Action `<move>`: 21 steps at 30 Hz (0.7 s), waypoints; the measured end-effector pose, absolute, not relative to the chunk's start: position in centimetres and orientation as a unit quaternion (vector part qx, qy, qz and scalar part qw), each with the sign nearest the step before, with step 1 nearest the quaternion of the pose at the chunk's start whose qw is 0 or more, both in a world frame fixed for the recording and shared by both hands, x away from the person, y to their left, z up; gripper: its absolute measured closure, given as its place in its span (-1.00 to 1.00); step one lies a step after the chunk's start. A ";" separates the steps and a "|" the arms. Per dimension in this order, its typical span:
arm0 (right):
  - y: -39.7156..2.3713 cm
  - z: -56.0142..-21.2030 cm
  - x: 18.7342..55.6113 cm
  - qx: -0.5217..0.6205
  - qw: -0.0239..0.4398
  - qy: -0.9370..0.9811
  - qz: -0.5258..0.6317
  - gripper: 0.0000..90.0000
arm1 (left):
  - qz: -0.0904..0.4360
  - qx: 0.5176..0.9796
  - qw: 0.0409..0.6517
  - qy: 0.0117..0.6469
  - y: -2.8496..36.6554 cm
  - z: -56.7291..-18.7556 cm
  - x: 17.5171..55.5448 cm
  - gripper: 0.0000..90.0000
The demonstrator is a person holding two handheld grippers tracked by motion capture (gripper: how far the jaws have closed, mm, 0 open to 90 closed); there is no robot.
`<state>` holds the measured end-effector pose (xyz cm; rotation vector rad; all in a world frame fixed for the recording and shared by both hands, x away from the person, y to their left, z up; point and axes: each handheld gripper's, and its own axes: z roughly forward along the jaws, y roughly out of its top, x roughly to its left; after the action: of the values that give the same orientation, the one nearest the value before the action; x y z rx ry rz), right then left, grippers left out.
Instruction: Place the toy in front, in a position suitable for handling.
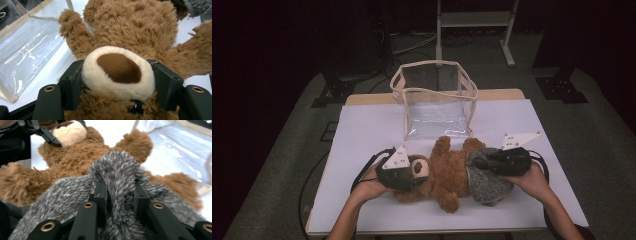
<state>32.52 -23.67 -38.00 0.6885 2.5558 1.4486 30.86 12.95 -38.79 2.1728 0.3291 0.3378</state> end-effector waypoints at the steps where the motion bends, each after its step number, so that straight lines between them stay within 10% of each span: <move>1: -23.9 -37.7 32.4 0.230 0.061 0.841 0.486 0.57 | 0.136 0.876 0.442 0.132 12.9 -38.8 30.9 -0.26; 12: -18.0 -36.5 30.0 0.144 0.064 0.862 0.482 0.56 | 0.140 0.882 0.434 0.120 12.5 -38.8 30.6 -0.28; 21: -21.3 -38.2 29.6 0.162 0.041 0.855 0.492 0.57 | 0.138 0.882 0.436 0.114 12.8 -38.6 30.6 -0.39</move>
<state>29.56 -21.26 -38.24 0.4959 2.6174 1.5065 30.61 12.85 -38.61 2.1941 0.2828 0.3426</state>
